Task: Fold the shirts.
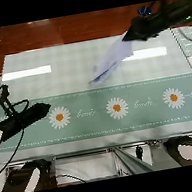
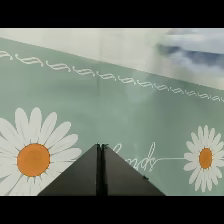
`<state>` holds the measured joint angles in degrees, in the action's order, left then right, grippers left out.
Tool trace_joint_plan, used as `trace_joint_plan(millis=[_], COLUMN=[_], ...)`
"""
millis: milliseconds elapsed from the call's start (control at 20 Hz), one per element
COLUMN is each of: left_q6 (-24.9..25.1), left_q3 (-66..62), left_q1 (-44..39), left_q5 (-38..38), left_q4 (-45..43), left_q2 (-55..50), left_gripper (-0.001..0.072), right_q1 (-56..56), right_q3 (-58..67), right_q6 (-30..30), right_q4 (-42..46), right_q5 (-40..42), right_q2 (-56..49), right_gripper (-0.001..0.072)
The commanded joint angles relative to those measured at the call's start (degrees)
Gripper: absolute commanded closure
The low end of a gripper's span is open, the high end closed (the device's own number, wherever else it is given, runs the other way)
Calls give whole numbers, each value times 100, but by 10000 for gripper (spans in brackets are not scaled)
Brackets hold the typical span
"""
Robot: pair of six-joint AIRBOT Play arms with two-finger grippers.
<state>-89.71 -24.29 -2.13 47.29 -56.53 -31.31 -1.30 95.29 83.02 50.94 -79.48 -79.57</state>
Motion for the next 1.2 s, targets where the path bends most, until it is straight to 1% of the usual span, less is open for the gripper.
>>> trace_joint_plan(millis=[0, 250, 350, 400, 500, 550, 650, 800, 900, 1000, 1050, 1100, 1150], left_q6=[4, 2, 2, 4, 4, 2, 2, 2, 2, 2, 7, 59, 122], left_q3=[2, 2, 2, 2, 2, 2, 2, 4, 4, 4, 4, 4, 4], left_q1=[-4, -4, -4, -4, -4, -4, -4, -4, -4, -4, -4, -4, -7], left_q5=[70, 103, 103, 114, 111, 111, 114, 118, 129, 133, 136, 133, 133], left_q4=[0, 2, 44, 103, 151, 149, 151, 151, 151, 153, 151, 151, 151], left_q2=[-4, -4, -4, -4, -4, -4, -4, -4, -4, -4, -4, -4, -4], left_gripper=[690, 690, 690, 690, 690, 690, 690, 690, 690, 690, 690, 690, 690], right_q1=[905, 2721, 3359, 3654, 4076, 4253, 4623, 5209, 5578, 5700, 5700, 5700, 5700], right_q3=[555, 553, 553, 553, 544, 426, -83, -1364, -2339, -3265, -3674, -3926, -4019], right_q6=[400, 874, 933, 931, 907, 911, 907, 940, 1106, 1320, 1580, 1790, 1810], right_q4=[365, 494, 719, 876, 1423, 1602, 2146, 3289, 4063, 4647, 4935, 5110, 5117], right_q5=[-879, -1449, -1797, -2096, -2688, -2684, -2686, -2684, -2673, -2538, -2347, -2090, -1886], right_q2=[273, 872, 1097, 1180, 1305, 1462, 1873, 2588, 3115, 3600, 3783, 3851, 3810], right_gripper=[686, 686, 686, 686, 686, 687, 687, 686, 686, 685, 664, 551, 389])
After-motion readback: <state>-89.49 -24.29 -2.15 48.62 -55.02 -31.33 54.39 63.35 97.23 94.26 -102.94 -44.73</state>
